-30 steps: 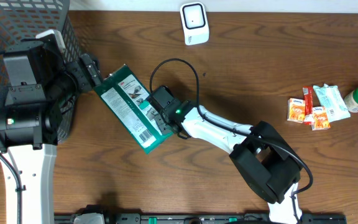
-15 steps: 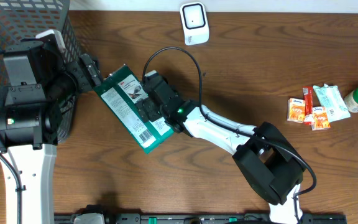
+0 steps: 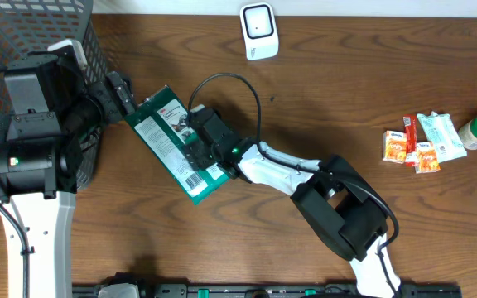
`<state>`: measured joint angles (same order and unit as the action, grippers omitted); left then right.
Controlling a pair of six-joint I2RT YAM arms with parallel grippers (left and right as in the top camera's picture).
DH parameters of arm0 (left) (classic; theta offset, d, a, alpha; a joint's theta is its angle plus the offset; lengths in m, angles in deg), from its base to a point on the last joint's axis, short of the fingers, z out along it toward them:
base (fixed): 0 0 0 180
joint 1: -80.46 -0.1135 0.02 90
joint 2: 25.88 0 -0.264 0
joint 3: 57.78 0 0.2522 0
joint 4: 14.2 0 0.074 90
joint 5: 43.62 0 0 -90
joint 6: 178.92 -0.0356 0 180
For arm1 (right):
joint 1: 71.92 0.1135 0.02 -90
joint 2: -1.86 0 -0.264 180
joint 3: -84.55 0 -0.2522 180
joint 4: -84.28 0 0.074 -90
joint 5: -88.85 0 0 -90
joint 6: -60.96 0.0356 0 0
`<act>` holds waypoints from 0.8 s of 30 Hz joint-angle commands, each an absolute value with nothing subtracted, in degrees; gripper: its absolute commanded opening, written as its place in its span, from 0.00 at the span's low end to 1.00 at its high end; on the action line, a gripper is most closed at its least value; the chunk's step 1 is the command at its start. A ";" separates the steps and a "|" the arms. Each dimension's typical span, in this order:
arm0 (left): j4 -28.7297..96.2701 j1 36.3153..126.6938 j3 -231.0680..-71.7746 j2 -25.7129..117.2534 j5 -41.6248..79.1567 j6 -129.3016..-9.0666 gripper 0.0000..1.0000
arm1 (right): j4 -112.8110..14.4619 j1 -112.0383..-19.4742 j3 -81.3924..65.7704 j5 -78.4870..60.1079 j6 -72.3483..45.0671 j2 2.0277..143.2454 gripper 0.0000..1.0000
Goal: Scan the item barcode
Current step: 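Drag the glove package right and hold it on the table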
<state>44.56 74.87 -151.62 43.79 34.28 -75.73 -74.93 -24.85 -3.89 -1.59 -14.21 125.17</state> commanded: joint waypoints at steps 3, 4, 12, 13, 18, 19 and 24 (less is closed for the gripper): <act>44.56 74.59 -151.92 43.77 33.93 -76.43 0.87 | -65.40 -25.46 -4.04 -2.29 -14.56 125.34 0.42; 44.56 74.59 -151.92 43.77 33.93 -76.43 0.87 | -63.92 -25.51 -4.04 -2.29 -14.56 125.10 0.34; 44.56 74.59 -151.92 43.77 33.93 -76.43 0.87 | -43.98 -28.52 -4.02 -2.10 -14.49 116.14 0.27; 44.56 74.59 -151.92 43.77 33.93 -76.43 0.87 | -42.43 -28.89 -4.02 -2.10 -14.49 114.85 0.28; 44.56 74.59 -151.92 43.77 33.93 -76.43 0.87 | -39.26 -30.80 -4.02 -2.60 -14.25 108.03 0.55; 44.56 74.59 -151.92 43.77 33.93 -76.43 0.87 | -39.35 -31.26 -4.02 -2.62 -14.25 106.77 0.65; 44.56 74.59 -151.92 43.77 33.93 -76.43 0.87 | -41.75 -34.88 -4.02 -3.54 -11.17 104.51 0.84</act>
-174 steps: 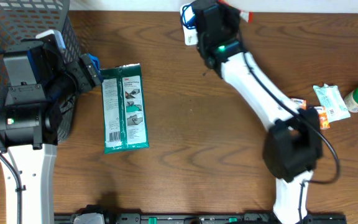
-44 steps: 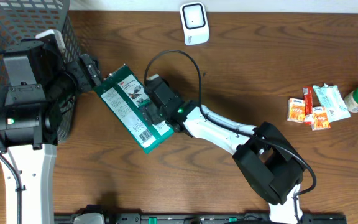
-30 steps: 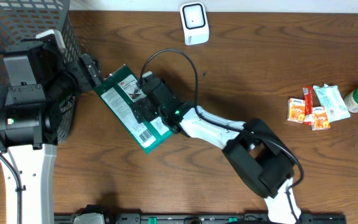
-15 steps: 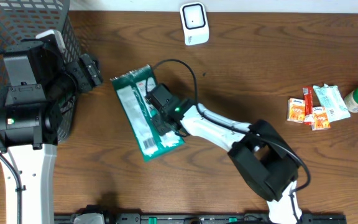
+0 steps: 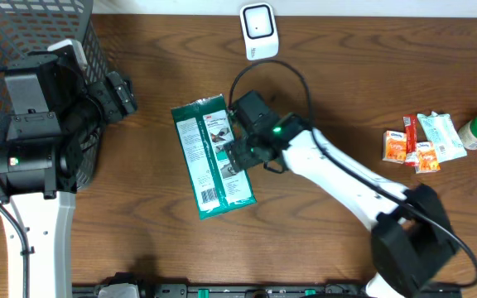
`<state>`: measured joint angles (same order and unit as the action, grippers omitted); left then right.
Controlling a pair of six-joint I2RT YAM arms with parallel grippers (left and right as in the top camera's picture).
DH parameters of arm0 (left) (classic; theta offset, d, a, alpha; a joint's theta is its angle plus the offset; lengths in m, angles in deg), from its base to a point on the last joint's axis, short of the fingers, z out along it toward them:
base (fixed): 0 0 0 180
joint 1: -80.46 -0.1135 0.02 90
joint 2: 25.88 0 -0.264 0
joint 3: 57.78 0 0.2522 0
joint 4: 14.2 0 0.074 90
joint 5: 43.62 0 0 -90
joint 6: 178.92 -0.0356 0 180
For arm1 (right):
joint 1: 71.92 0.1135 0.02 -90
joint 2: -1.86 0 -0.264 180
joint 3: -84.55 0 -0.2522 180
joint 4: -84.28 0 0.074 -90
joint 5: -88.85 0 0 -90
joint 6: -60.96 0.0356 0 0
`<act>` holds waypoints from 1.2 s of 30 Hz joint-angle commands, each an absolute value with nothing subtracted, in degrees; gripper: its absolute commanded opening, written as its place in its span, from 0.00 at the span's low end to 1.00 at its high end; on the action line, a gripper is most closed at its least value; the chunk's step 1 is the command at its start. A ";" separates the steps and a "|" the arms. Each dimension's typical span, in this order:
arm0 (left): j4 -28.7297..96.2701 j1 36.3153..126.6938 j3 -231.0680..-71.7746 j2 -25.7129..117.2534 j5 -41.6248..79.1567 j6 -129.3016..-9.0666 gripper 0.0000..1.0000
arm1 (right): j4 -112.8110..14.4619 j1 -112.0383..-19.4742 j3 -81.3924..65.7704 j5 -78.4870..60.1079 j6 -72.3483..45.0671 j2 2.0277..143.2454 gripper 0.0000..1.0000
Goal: Scan the item barcode
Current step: 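Drag the glove package right and hold it on the table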
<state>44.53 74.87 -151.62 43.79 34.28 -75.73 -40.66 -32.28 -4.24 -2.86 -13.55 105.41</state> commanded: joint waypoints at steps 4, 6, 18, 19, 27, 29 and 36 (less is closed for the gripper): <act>44.56 74.59 -151.92 43.77 33.93 -76.43 0.87 | -46.30 -37.86 -4.04 -11.60 -10.80 106.09 0.84; 44.56 74.59 -151.92 43.77 33.93 -76.43 0.87 | -49.29 -38.18 -4.04 -14.01 -10.82 107.79 0.83; 44.56 74.59 -151.92 43.77 33.93 -76.43 0.87 | -58.37 -35.43 -4.04 -13.46 -11.06 120.38 0.86; 44.56 74.59 -151.92 43.77 33.93 -76.43 0.87 | -58.41 -35.30 -4.04 -13.46 -11.08 121.45 0.86; 44.56 74.59 -151.92 43.77 33.93 -76.43 0.87 | -57.71 -35.12 -4.04 -13.48 -11.11 123.49 0.88; 44.56 74.59 -151.92 43.77 33.93 -76.43 0.87 | -57.71 -35.12 -4.13 -13.46 -11.80 123.49 0.90; 44.56 74.59 -151.92 43.77 33.96 -76.43 0.87 | -57.29 -35.10 -4.13 -13.48 -14.71 123.49 0.91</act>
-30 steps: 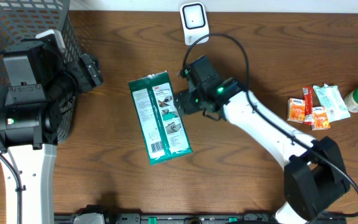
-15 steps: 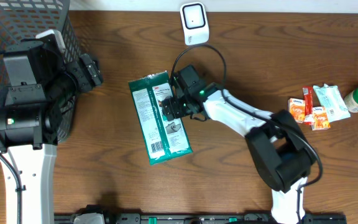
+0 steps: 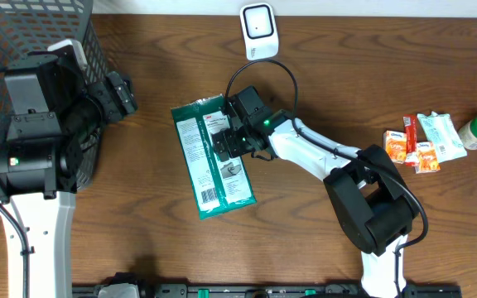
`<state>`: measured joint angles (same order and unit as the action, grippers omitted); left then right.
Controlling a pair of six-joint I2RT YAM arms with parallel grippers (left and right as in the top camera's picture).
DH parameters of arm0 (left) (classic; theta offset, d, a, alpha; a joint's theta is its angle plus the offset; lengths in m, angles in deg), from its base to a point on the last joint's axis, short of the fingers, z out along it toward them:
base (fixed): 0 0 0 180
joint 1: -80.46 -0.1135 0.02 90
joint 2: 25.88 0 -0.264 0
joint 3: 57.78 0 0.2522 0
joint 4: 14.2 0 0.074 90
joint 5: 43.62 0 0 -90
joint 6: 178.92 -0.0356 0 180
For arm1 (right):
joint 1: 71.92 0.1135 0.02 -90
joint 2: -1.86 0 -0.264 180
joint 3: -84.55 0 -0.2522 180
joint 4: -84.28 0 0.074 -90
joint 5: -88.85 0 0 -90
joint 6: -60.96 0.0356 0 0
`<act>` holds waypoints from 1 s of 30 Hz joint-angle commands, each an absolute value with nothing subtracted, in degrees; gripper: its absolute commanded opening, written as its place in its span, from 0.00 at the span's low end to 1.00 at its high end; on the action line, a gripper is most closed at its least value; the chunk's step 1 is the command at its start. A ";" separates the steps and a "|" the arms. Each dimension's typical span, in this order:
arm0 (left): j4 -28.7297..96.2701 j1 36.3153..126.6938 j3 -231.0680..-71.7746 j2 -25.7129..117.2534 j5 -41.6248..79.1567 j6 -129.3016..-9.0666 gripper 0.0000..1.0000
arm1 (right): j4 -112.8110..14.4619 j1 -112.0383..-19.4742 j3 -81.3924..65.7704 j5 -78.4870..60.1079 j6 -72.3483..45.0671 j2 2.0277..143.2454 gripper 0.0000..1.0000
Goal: Scan the item barcode
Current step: 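Drag the glove package right and hold it on the table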
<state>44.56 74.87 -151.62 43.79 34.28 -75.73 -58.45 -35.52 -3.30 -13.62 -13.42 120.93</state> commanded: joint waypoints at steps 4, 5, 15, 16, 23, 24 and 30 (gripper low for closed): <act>44.56 74.59 -151.92 43.79 33.93 -76.43 0.87 | -57.03 -35.10 -4.13 -14.42 -14.71 123.49 0.91; 44.56 74.59 -151.92 43.77 33.93 -76.43 0.87 | -57.08 -35.10 -4.13 -14.84 -14.71 123.49 0.91; 44.56 74.59 -151.92 43.79 33.93 -76.43 0.87 | -57.10 -35.08 -4.13 -14.80 -14.73 123.49 0.91; 44.56 74.59 -151.92 43.79 33.93 -76.43 0.87 | -57.08 -35.08 -4.13 -14.80 -14.71 123.49 0.91; 44.56 74.59 -151.92 43.79 33.93 -76.43 0.87 | -56.44 -35.06 -4.13 -14.82 -14.71 123.49 0.91; 44.56 74.59 -151.92 43.77 33.93 -76.43 0.87 | -56.33 -35.06 -4.13 -14.82 -14.71 123.49 0.91; 44.56 74.59 -151.92 43.79 33.93 -76.43 0.87 | -56.25 -35.06 -4.13 -14.82 -14.71 123.49 0.92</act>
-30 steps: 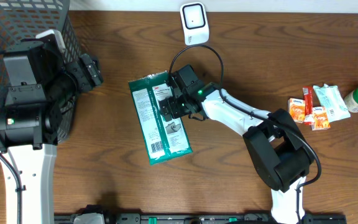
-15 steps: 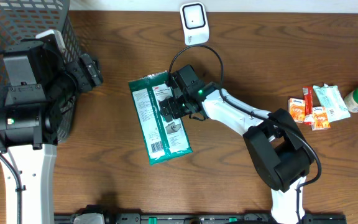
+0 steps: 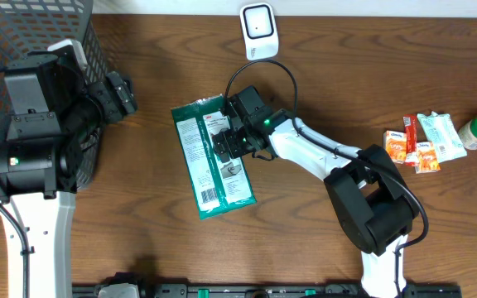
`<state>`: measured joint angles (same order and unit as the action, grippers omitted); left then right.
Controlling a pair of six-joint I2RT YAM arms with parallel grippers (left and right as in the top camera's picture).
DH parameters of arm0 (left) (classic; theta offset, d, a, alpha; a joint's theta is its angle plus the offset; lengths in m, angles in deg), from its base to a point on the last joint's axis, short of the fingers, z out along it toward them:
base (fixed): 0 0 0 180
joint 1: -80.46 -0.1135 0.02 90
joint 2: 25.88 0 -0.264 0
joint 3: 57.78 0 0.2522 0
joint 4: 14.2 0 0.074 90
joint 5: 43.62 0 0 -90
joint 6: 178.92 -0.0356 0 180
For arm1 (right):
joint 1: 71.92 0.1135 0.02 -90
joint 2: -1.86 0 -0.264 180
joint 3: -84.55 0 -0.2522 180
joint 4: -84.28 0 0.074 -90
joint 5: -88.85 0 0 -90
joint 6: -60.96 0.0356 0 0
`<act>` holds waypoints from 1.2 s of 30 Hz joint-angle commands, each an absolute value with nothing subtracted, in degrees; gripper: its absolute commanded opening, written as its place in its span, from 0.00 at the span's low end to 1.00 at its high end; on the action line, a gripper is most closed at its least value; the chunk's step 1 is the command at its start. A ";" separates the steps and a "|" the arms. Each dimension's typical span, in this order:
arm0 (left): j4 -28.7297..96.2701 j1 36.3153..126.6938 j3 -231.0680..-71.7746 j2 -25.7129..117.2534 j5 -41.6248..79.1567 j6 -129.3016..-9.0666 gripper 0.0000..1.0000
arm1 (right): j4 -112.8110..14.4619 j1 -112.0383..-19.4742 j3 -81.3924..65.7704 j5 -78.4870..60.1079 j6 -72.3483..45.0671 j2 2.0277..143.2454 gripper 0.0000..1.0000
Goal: Scan the item barcode
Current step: 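Drag the glove package right and hold it on the table, then bring the left gripper in and grasp the package's left edge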
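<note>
The green packet (image 3: pixel 208 165) lies flat on the table left of centre, its white label up and a barcode (image 3: pixel 209 197) near its near end. My right gripper (image 3: pixel 224 147) rests over the packet's right half; its jaw width is unclear from above. The white scanner (image 3: pixel 257 31) stands at the table's far edge, above the packet. My left gripper (image 3: pixel 123 93) sits open and empty beside the basket, well left of the packet.
A dark wire basket (image 3: pixel 15 33) fills the far left corner behind the left arm. At the right lie small orange cartons (image 3: pixel 406 147), a pale pouch (image 3: pixel 440 134) and a green-capped bottle.
At first both grippers held the green packet tilted near the basket. Then the left gripper had let go and the right one had the packet at the table's middle, below the scanner. Afterwards the right arm had folded, its gripper shifted a little on the lying packet.
</note>
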<state>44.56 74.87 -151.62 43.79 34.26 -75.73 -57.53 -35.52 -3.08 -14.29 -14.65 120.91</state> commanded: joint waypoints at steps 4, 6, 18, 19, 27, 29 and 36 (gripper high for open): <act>44.56 74.59 -151.92 43.79 33.93 -76.43 0.87 | -56.27 -35.08 -4.13 -14.80 -14.71 123.49 0.92; 44.56 74.59 -151.92 43.79 33.93 -76.43 0.87 | -56.49 -35.08 -4.13 -14.77 -14.71 123.49 0.92; 44.51 74.59 -151.92 43.79 33.93 -76.43 0.87 | -56.66 -35.12 -4.13 -14.99 -14.71 123.49 0.93; 44.51 74.59 -151.92 43.79 33.93 -76.43 0.87 | -56.73 -35.12 -4.13 -15.23 -14.69 123.49 0.92; 51.44 74.96 -151.29 44.10 30.04 -73.83 0.87 | -57.53 -35.23 -4.13 -17.97 -14.25 123.49 0.93; 53.02 75.94 -150.26 44.78 28.80 -73.83 0.75 | -57.58 -35.36 -4.13 -19.34 -14.25 123.49 0.93; 54.52 81.78 -144.38 49.32 29.08 -73.83 0.10 | -59.04 -36.11 -4.13 -25.55 -13.03 123.49 0.97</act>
<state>54.33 79.59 -147.03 46.90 29.89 -73.70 -59.26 -35.78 -3.10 -20.74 -14.45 121.13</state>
